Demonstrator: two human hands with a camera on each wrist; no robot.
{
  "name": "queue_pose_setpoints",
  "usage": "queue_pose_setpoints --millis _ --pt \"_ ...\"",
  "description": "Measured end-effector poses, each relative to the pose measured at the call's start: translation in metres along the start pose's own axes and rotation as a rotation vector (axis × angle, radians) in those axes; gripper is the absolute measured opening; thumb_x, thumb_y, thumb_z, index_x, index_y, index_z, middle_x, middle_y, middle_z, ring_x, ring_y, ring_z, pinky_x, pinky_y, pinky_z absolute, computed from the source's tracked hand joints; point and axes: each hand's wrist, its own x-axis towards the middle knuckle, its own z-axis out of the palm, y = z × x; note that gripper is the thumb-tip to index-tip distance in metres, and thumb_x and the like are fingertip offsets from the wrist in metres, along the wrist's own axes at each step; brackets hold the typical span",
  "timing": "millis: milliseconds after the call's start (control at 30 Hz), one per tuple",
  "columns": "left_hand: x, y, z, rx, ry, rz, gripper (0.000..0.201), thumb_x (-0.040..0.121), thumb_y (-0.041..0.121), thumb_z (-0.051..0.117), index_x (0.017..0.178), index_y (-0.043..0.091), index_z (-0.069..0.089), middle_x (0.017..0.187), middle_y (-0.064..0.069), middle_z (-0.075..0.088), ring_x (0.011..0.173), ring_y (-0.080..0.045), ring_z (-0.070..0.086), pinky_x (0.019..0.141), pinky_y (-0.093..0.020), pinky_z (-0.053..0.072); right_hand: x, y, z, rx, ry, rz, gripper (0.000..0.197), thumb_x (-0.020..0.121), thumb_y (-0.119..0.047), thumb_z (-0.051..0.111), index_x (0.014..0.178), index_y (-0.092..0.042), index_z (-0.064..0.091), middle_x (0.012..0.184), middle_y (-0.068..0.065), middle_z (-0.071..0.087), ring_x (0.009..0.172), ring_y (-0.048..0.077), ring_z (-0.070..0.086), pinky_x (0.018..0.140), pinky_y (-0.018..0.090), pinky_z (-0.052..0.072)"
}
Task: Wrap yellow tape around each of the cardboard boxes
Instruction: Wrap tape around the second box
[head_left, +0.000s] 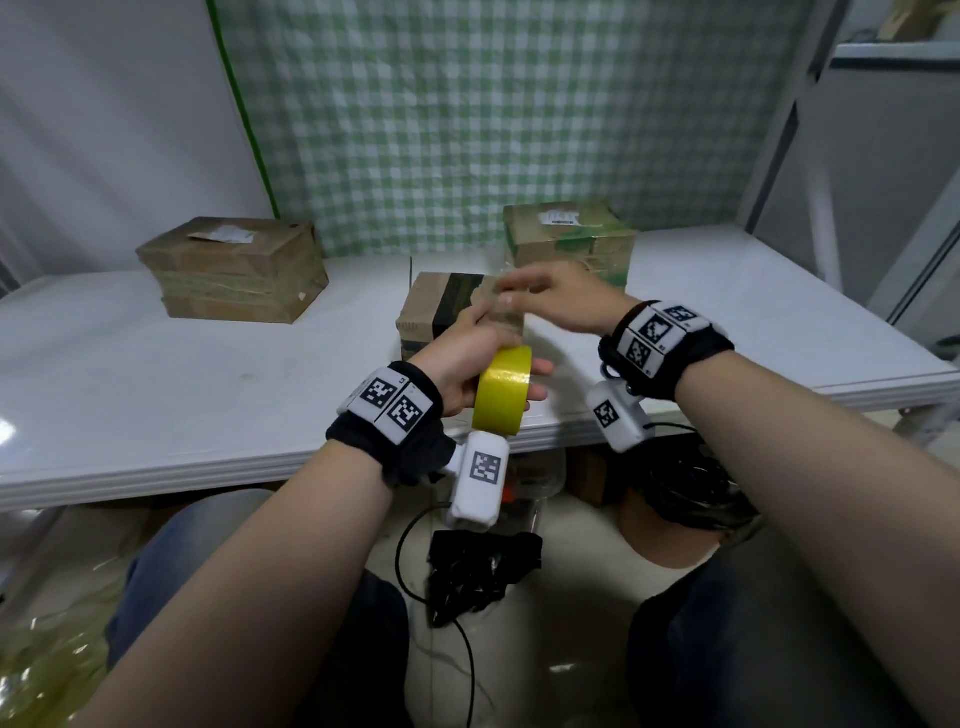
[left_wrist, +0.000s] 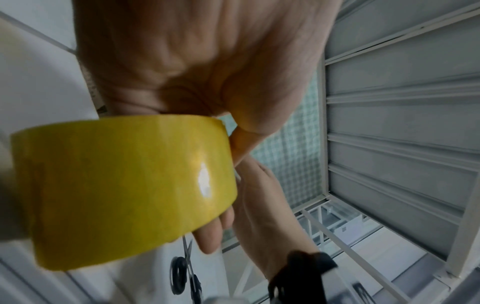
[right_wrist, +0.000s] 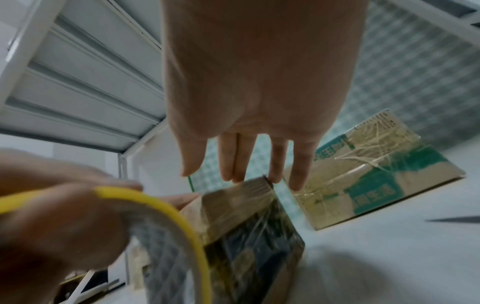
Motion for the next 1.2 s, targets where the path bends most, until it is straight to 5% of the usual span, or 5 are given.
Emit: queue_pose_setpoints --millis 267,433,667,1067,1200 --pt "0.007 -0.004 -0.003 -0.036 -0.011 -0.003 0.065 0.104 0.015 0.055 0.153 0.038 0.019 0.098 -0.02 0.077 0.07 -0.038 0.074 0.069 -0.05 0.062 0.001 -0.008 0.013 -0.086 -0.169 0.083 0.066 0.107 -0.042 0.042 0.161 -0.014 0.017 0.17 0.0 0.011 0.152 0.017 0.021 0.097 0.01 0.033" --pt "0.007 -0.005 -0.003 -0.079 -0.013 -0.015 0.061 0.103 0.012 0.056 0.15 0.039 0.028 0.098 -0.023 0.076 0.068 -0.038 0.074 0.054 -0.043 0.061 0.013 -0.014 0.011 0.011 -0.137 0.165 0.068 0.103 -0.045 0.052 0.159 -0.017 0.026 0.149 0.007 0.041 0.091 0.021 0.063 0.053 0.023 0.055" --pt "0.009 -0.004 -0.006 -0.106 -0.056 -0.028 0.068 0.104 0.014 0.053 0.153 0.047 0.019 0.1 -0.021 0.075 0.07 -0.036 0.073 0.061 -0.044 0.061 0.02 -0.004 0.016 0.202 -0.096 0.297 0.035 0.098 -0.054 0.056 0.121 -0.028 0.052 0.103 0.005 0.066 0.074 0.026 0.067 0.066 0.04 0.06" --pt "-0.016 -0.012 -0.003 -0.196 -0.024 0.011 0.05 0.106 0.013 0.052 0.143 0.033 0.024 0.092 -0.021 0.076 0.064 -0.033 0.072 0.055 -0.041 0.06 0.006 -0.002 0.018 0.175 0.015 0.254 0.046 0.1 -0.048 0.057 0.141 -0.026 0.054 0.123 0.0 0.059 0.075 0.019 0.065 0.057 0.029 0.059" --pt "-0.015 -0.017 0.001 -0.142 0.039 0.02 0.043 0.106 0.017 0.052 0.139 0.015 0.024 0.091 -0.022 0.076 0.06 -0.032 0.071 0.056 -0.041 0.06 0.007 -0.013 0.012 -0.029 0.274 0.101 0.03 0.087 -0.034 0.079 0.111 -0.02 0.069 0.116 0.001 0.063 0.097 0.012 0.059 0.086 0.027 0.053"
